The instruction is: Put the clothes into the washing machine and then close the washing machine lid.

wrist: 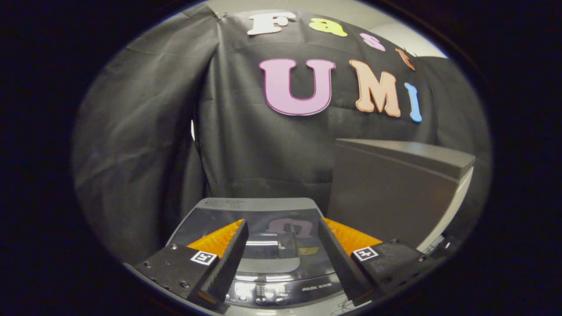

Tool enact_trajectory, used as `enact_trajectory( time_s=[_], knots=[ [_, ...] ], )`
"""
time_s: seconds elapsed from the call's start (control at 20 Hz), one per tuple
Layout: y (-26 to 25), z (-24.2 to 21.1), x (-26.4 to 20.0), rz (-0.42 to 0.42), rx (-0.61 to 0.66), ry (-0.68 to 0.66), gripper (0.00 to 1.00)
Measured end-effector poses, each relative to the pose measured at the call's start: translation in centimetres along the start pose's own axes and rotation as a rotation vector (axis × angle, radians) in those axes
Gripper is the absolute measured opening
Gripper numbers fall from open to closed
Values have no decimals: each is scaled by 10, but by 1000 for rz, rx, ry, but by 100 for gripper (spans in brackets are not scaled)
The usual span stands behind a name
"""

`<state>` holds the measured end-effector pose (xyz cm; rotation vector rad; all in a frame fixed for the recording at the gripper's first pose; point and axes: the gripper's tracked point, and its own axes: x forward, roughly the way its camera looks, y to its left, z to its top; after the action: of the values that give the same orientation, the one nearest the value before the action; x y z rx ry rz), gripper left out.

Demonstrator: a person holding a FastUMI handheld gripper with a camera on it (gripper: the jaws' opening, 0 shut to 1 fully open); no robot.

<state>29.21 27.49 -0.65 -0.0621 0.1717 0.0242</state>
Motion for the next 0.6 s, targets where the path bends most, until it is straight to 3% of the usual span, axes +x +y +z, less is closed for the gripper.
enact_trajectory(
  time_s=[0.35, 0.6],
  knots=[
    [-26, 23, -69, 67, 57, -7, 98],
    [-46, 37, -122, 102, 6, -49, 98]
  ],
)
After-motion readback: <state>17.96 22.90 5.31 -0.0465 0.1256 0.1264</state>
